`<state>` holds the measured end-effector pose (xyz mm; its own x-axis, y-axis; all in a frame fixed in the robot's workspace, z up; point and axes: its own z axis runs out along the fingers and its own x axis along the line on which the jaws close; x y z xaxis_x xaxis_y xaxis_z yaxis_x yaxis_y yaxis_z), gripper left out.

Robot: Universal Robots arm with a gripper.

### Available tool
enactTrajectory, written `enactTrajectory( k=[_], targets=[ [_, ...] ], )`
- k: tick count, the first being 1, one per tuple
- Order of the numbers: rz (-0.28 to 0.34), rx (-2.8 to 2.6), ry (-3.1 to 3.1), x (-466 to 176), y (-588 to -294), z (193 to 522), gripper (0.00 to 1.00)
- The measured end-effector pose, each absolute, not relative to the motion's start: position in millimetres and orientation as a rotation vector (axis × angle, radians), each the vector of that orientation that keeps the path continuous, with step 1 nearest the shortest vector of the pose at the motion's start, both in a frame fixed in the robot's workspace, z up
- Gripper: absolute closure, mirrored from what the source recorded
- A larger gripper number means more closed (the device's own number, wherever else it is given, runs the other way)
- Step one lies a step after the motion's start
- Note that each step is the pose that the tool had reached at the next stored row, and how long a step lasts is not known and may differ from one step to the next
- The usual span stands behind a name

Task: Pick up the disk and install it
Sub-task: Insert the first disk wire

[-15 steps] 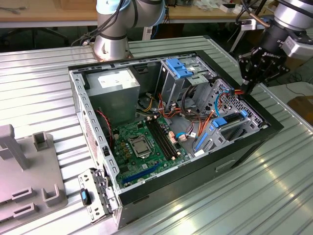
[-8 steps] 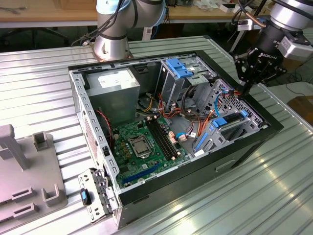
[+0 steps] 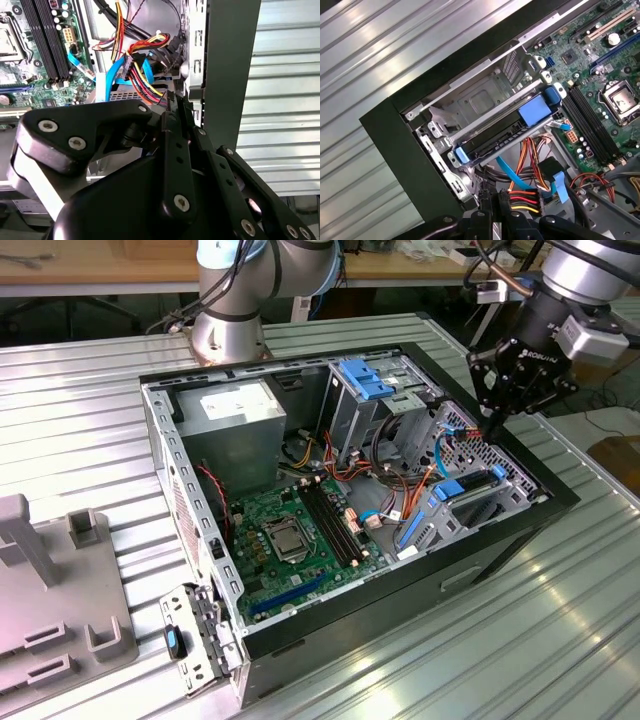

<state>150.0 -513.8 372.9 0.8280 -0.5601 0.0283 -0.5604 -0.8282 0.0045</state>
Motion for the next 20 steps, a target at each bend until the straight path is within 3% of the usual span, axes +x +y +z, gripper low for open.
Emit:
enactTrajectory(
  k=[20],
  targets=[
    [0.036, 2.788, -1.409, 154.5, -513.2, 365.8, 0.83]
  ],
)
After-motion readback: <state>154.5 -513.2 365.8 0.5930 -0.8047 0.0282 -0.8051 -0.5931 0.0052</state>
